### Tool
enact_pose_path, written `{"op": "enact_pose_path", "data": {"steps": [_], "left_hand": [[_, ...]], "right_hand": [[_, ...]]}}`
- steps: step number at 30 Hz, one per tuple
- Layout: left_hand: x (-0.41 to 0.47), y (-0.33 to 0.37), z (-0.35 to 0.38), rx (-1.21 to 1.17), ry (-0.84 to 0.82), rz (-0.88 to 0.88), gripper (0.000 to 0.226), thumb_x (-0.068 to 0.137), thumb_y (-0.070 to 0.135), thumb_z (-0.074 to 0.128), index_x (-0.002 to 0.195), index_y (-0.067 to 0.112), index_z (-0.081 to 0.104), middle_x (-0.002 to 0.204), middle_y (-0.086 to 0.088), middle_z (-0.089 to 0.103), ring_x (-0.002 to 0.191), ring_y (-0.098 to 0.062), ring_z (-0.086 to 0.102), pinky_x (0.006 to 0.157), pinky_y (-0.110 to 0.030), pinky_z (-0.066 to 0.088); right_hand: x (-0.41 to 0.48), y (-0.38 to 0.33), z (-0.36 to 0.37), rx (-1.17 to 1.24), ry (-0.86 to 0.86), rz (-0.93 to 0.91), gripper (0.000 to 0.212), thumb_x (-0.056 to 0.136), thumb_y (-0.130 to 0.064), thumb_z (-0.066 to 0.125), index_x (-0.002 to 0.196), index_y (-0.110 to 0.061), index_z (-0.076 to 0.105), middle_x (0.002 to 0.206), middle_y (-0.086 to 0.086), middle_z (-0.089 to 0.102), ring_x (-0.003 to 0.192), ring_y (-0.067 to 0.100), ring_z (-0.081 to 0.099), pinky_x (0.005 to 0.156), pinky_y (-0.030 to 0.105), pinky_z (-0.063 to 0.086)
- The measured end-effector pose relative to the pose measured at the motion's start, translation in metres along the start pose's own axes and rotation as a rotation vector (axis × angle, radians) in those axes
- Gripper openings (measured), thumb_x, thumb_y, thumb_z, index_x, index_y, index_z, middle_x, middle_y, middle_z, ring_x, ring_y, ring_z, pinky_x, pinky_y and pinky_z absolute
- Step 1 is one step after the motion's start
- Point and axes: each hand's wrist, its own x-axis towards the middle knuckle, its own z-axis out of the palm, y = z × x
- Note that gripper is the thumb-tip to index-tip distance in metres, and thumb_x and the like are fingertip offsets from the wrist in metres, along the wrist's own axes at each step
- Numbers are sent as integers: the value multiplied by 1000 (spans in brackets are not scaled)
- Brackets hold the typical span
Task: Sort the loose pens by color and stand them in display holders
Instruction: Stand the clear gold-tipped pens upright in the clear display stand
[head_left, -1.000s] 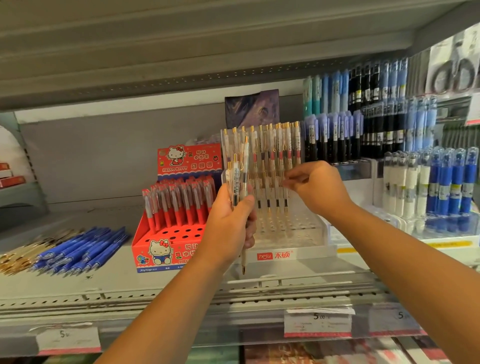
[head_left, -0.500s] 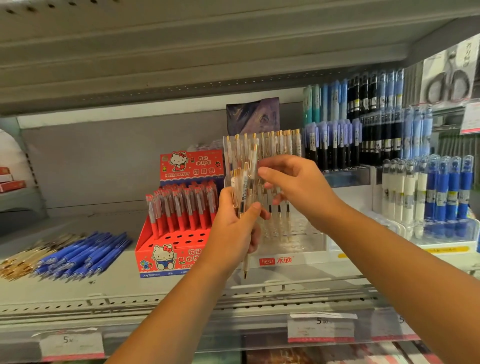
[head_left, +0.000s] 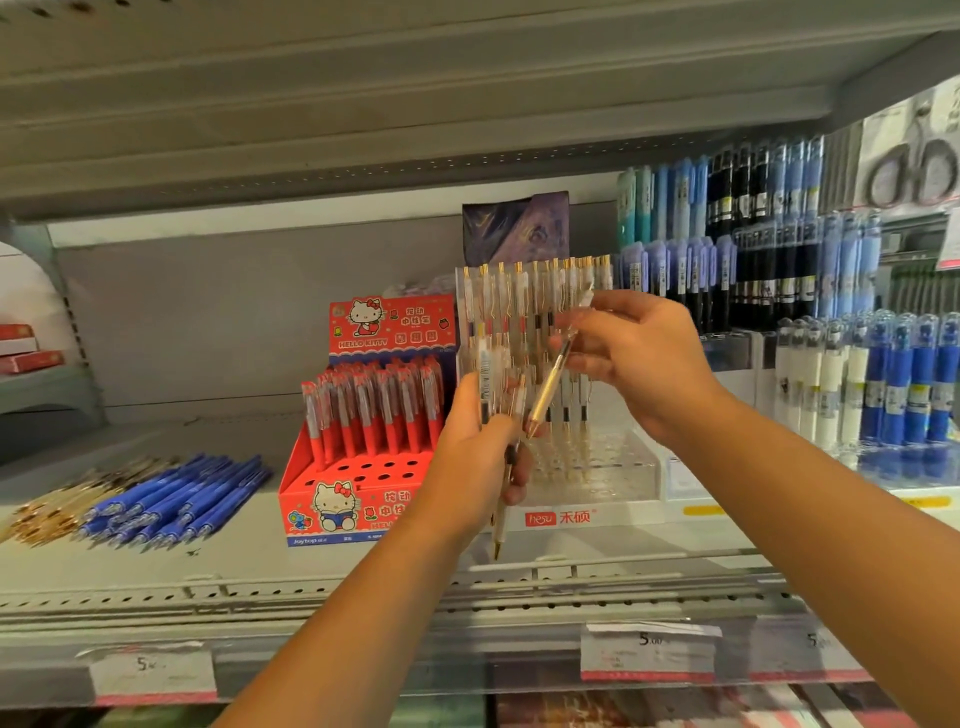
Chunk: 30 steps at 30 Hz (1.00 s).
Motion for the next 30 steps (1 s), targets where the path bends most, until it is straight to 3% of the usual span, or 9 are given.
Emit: {"op": "enact_pose_path", "data": {"steps": [3, 7, 10, 12, 16, 20, 24, 30], "left_hand": [[2, -2, -1, 13, 34, 11, 35, 83, 5, 42, 102, 31, 55, 84, -1, 66, 53, -15, 50, 43, -28, 39], [3, -3, -2, 33, 59, 18, 39, 87, -1, 40, 111, 26, 52, 84, -1, 69, 56, -14, 52, 47, -27, 44], [4, -4, -2, 62, 77, 18, 29, 94, -2, 44, 116, 14, 55, 79, 3, 70, 59, -11, 57, 52, -24, 49], [5, -5, -2, 103, 99, 22, 22, 96, 1, 47, 111, 11, 60, 77, 1, 69, 63, -10, 61, 55, -22, 50], [5, -3, 0, 122, 130, 51, 22, 100, 5, 47, 110, 22, 58, 87, 2, 73, 71, -12, 67, 58, -23, 51], [4, -2, 1, 109, 112, 57, 24, 104, 8, 43, 122, 22, 52, 94, 4, 74, 75, -11, 69, 60, -22, 54], [3, -1, 2, 74, 100, 57, 30, 105, 8, 39, 126, 28, 49, 97, 4, 73, 78, -13, 70, 63, -28, 59], [2, 0, 2, 36, 80, 32, 27, 106, 13, 40, 126, 27, 53, 104, 9, 73, 88, -20, 72, 69, -38, 62]], "right_hand": [[5, -4, -11, -19, 59, -31, 29, 87, 3, 63, 115, 0, 56, 93, 13, 74, 81, 26, 75, 71, 39, 62], [12, -3, -25, -220, 116, -147, 20, 90, -1, 60, 100, -18, 64, 80, -4, 75, 74, 15, 74, 59, 25, 58], [16, 5, -36, -351, 138, -192, 28, 92, 2, 54, 113, -14, 65, 90, -1, 72, 80, 15, 72, 60, 22, 58], [19, 13, -43, -397, 133, -205, 28, 94, 2, 54, 111, -19, 63, 94, -1, 69, 84, 16, 70, 62, 24, 59], [22, 30, -51, -472, 116, -169, 30, 96, 1, 54, 117, -18, 61, 97, -1, 66, 91, 18, 68, 73, 33, 61], [25, 37, -52, -483, 83, -136, 36, 95, 6, 53, 120, -19, 61, 94, -6, 65, 85, 9, 66, 64, 20, 59], [27, 45, -50, -610, 28, -107, 39, 94, 6, 54, 126, -16, 61, 93, -5, 64, 88, 10, 65, 68, 21, 58], [29, 49, -49, -853, 13, -114, 29, 88, 6, 57, 104, -19, 61, 80, -11, 65, 77, 3, 61, 65, 25, 52]]}}
